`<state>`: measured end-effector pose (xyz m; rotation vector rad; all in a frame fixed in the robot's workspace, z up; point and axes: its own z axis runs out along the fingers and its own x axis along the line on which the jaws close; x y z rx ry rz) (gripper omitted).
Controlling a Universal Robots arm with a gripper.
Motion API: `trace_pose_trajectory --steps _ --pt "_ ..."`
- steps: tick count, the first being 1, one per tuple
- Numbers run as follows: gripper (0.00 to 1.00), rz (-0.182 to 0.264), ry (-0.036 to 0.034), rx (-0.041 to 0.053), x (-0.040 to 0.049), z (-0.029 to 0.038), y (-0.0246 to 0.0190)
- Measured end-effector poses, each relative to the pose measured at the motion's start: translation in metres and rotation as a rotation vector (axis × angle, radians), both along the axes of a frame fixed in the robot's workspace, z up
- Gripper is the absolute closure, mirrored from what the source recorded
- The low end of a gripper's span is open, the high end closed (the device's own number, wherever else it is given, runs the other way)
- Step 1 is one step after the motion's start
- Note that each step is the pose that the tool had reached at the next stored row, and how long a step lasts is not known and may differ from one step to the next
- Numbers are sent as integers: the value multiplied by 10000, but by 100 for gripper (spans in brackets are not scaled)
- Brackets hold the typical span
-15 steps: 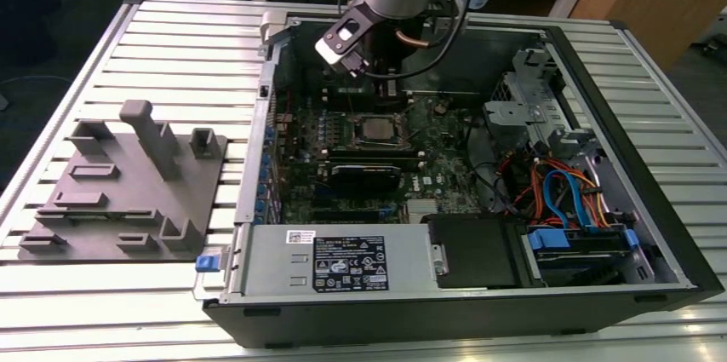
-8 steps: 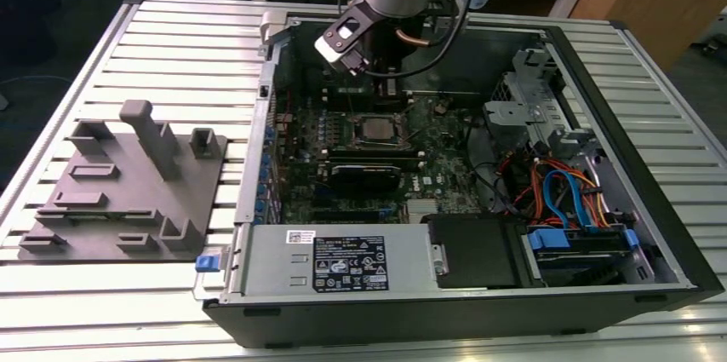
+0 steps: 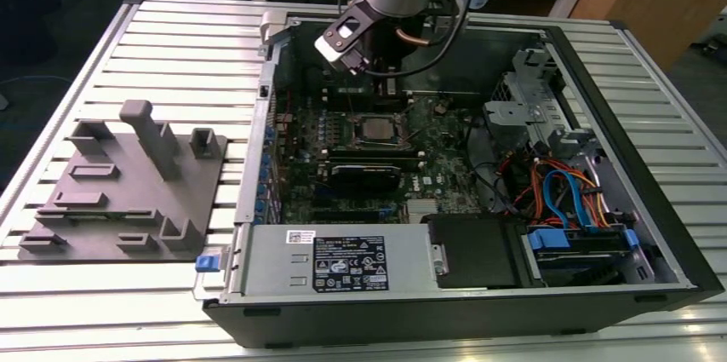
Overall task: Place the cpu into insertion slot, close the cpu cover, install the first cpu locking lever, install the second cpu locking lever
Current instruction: 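Close the cpu cover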
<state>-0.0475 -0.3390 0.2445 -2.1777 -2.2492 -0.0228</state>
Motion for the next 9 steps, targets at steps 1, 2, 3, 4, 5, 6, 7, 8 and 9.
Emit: trace_pose_trajectory --steps 1,2,3,4,5,6,7,8,9 --pt "90 0 1 -1 0 12 0" --pt "90 0 1 -1 0 25 0" --pt "90 -1 1 -2 0 39 0" --pt "90 0 1 -1 0 54 0" --pt "90 -1 0 0 0 70 0" --pt "90 0 0 0 0 85 0" --pt "90 0 1 -1 0 101 0" --pt "90 0 1 -1 0 116 0" --pt "90 0 1 -2 0 131 0"
